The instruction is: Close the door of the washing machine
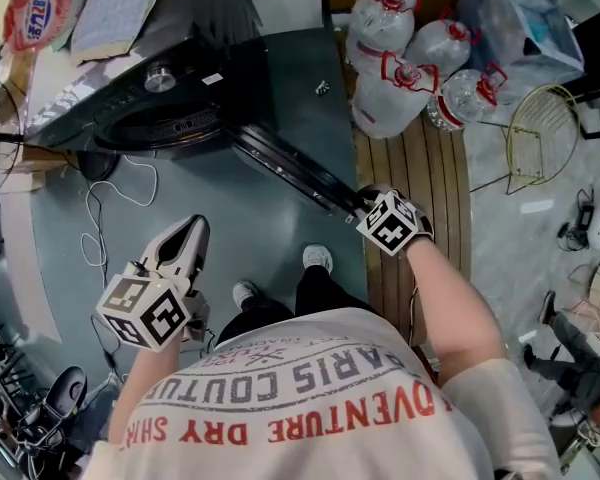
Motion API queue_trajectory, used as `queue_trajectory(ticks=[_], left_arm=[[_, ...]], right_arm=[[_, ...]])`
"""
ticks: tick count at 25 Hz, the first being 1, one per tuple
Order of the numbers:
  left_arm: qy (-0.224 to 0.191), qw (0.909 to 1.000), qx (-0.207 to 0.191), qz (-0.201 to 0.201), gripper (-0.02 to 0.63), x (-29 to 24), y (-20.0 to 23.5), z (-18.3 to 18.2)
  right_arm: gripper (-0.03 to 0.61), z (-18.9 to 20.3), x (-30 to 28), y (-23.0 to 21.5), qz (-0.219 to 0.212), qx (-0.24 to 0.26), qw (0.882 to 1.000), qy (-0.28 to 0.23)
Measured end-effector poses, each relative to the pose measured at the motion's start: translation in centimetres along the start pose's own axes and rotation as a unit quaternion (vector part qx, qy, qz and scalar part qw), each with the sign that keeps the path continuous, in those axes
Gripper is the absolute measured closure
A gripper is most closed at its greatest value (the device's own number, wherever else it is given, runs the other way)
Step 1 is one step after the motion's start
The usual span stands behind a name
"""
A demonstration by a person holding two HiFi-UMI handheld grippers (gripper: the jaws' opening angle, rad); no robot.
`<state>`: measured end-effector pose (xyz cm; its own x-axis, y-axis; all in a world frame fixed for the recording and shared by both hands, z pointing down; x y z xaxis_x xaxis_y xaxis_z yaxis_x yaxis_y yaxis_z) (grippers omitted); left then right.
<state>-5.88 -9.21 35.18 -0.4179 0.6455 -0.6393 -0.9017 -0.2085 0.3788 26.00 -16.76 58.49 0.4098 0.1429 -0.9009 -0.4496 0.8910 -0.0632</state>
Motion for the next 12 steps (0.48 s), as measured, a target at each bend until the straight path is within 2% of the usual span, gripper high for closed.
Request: queue_trajectory(ticks=[12], left_arm=[[0.004, 0.9999, 0.01, 0.01, 0.575, 1.6, 2.5, 1.8]], right_arm=[[0.494, 0.1, -0.3, 2.7, 0.005, -0.038, 0.999, 0.01]])
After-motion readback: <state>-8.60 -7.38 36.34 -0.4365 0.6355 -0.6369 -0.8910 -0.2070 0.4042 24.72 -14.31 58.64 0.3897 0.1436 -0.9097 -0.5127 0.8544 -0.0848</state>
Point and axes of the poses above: the fingertips, and each gripper's own axes: x backward along the fingers, y to its left, z out of its underside, the point moved 9 cm from there along x, backward along the fingers, and after that the axes turned 3 degrees about z, right-handed, at the moved point
